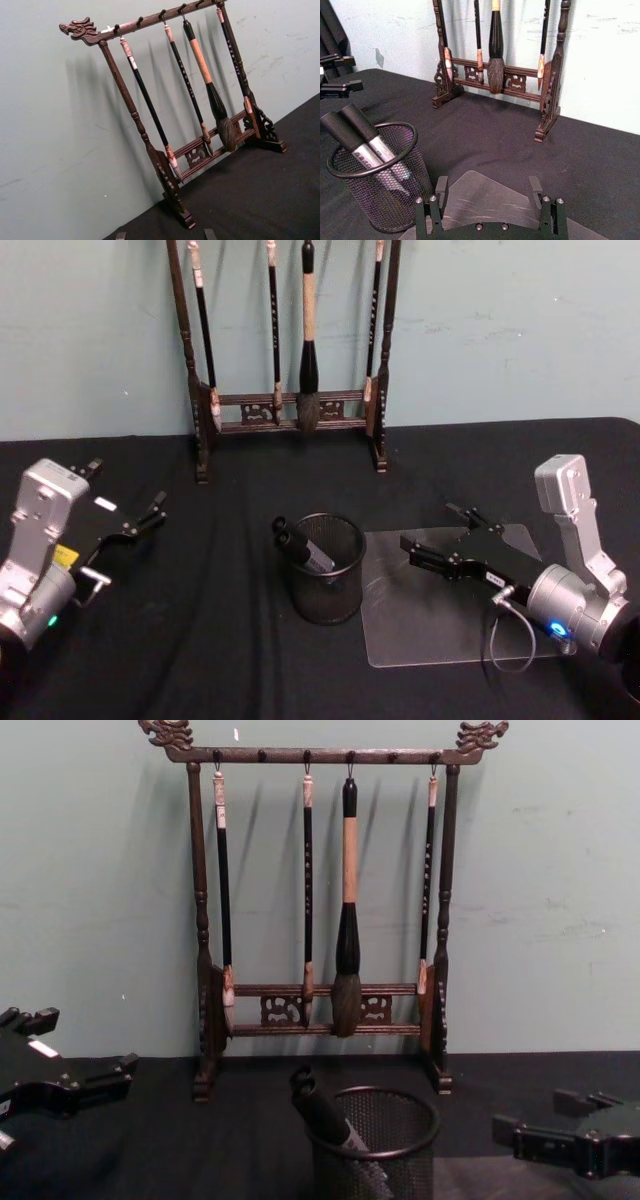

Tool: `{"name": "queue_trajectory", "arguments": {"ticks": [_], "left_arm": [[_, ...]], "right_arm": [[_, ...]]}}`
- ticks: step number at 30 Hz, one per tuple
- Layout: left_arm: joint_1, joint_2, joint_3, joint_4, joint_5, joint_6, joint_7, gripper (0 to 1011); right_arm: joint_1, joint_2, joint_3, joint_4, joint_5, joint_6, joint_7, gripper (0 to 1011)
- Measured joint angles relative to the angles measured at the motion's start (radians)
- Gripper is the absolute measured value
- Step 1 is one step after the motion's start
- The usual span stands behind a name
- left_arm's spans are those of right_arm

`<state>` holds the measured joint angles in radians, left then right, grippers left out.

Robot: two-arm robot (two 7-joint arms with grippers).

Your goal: Pick up the water-based marker from the table and place it into the pen holder.

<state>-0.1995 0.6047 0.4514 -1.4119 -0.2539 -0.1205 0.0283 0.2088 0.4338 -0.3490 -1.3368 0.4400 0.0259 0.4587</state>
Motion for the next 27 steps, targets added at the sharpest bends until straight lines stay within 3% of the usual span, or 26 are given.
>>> {"name": "queue_trajectory", "arguments": {"ticks": [27], "left_arm": [[0.0, 0.0, 0.0, 0.0, 0.0, 0.0, 0.0, 1009]], "right_arm": [[-0.001, 0.002, 0.0, 0.0, 0.001, -0.003, 0.001, 1003]]}}
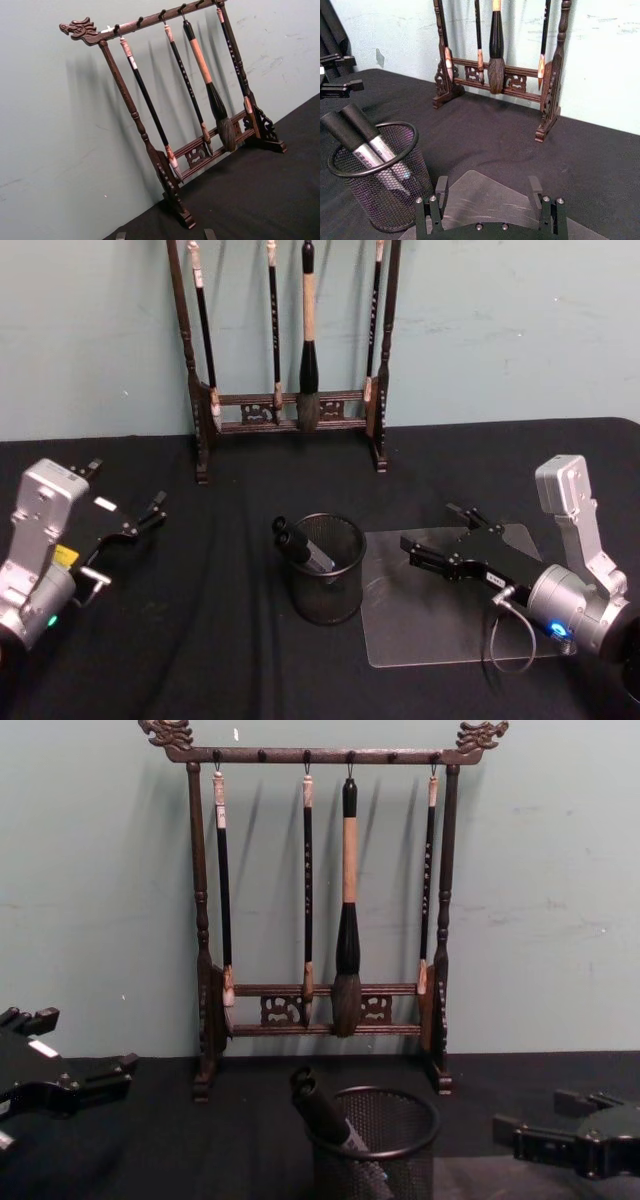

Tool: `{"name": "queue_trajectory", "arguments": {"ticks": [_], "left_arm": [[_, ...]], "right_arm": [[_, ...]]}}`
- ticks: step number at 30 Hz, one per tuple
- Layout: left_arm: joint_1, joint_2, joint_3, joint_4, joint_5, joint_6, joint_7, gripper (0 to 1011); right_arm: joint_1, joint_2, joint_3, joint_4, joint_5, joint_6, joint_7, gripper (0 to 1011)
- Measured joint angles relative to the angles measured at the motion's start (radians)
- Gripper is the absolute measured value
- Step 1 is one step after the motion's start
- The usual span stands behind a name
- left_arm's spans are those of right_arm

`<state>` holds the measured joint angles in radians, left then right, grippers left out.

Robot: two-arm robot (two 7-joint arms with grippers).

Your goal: Pick up the water-based marker from the table and place it into the pen holder.

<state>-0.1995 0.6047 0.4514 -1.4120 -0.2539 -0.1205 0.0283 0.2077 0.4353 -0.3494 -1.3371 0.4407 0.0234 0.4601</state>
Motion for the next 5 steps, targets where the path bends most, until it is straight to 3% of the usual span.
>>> {"name": "queue_trajectory", "arguments": {"ticks": [5], "left_arm": [[0.0, 0.0, 0.0, 0.0, 0.0, 0.0, 0.0, 1009]], "right_arm": [[0.0, 0.0, 0.0, 0.0, 0.0, 0.0, 0.0, 1002]]}}
